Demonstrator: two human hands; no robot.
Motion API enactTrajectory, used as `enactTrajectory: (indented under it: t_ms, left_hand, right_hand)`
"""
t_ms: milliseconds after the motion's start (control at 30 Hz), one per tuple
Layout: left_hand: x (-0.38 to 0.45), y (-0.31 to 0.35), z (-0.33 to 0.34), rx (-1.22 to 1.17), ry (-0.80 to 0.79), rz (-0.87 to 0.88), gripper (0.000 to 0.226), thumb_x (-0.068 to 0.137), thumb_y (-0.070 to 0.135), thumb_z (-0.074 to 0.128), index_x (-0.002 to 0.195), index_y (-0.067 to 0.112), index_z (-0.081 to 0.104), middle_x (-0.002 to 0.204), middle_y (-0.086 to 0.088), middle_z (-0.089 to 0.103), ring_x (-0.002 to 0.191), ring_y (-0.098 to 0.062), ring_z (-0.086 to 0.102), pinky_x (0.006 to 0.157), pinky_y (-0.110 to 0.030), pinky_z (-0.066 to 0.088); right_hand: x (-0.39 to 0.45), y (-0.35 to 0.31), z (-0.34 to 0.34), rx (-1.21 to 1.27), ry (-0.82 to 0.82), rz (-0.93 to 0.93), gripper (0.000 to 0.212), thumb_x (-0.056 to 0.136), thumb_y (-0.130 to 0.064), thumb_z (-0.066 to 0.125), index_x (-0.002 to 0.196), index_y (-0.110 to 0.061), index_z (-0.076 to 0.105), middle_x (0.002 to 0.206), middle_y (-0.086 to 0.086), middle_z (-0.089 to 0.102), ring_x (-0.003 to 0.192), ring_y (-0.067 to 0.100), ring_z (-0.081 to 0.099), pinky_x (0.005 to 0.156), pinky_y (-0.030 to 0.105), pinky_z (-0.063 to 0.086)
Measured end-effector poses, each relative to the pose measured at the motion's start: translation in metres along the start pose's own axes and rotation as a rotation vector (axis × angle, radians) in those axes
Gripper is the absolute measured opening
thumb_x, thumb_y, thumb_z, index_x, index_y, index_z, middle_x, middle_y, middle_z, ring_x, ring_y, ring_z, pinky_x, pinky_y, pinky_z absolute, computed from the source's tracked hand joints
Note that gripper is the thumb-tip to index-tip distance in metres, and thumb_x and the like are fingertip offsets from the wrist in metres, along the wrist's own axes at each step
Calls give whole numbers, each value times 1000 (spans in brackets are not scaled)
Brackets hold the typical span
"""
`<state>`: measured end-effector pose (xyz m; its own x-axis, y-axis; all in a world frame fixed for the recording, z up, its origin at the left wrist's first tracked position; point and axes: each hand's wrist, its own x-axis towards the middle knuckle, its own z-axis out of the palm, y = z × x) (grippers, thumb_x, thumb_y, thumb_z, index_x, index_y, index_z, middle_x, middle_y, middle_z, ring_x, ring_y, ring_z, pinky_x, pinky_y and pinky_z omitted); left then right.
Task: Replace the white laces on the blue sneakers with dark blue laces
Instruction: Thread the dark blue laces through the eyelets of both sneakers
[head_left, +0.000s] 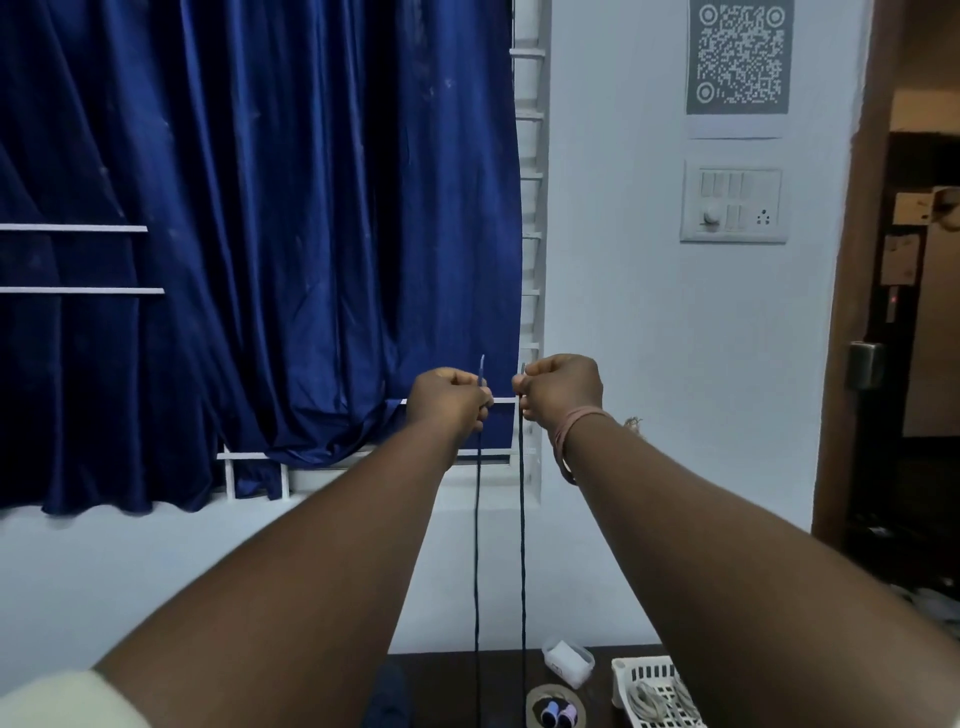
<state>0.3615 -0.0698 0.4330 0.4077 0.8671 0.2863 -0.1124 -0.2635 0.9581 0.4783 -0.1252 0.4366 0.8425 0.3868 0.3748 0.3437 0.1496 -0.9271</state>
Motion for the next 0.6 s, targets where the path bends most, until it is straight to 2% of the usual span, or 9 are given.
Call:
enactTrajectory:
  t_ms: [167, 300, 467, 600]
  left_hand:
    - [0, 5, 3, 70, -4, 66, 7, 92, 11, 69, 94, 4, 68, 87, -15, 75, 65, -19, 64, 71, -37, 61]
    - [0, 10, 2, 107, 11, 73, 3, 91, 6, 68, 92, 4, 69, 85, -12, 75, 65, -19, 66, 68, -37, 62]
    - [-3, 11, 2, 84, 19, 47, 3, 91, -1, 65, 91, -2, 68, 86, -15, 73, 64, -22, 65, 69, -39, 64]
    - [0, 12, 4, 78, 28, 37, 4, 91, -1, 64, 91, -2, 69, 83, -14, 73, 64, -22, 67, 66, -38, 64]
  right_hand:
    - [-5, -9, 2, -7, 42, -36, 12, 75, -10, 75, 75, -19, 67, 80, 4, 73, 77, 28, 72, 76, 45, 61]
    - [-3, -18, -1, -24, 61, -53, 13, 76, -8, 73, 74, -19, 67, 80, 5, 73, 78, 29, 72, 76, 45, 61]
    - [0, -23, -10, -25, 181, -118, 9, 79, -11, 74, 82, -18, 69, 83, -1, 72, 78, 21, 70, 79, 38, 60]
    - [-3, -18, -8, -28, 93, -118, 11, 78, -9, 74, 76, -18, 68, 79, 1, 73, 76, 24, 72, 75, 44, 62]
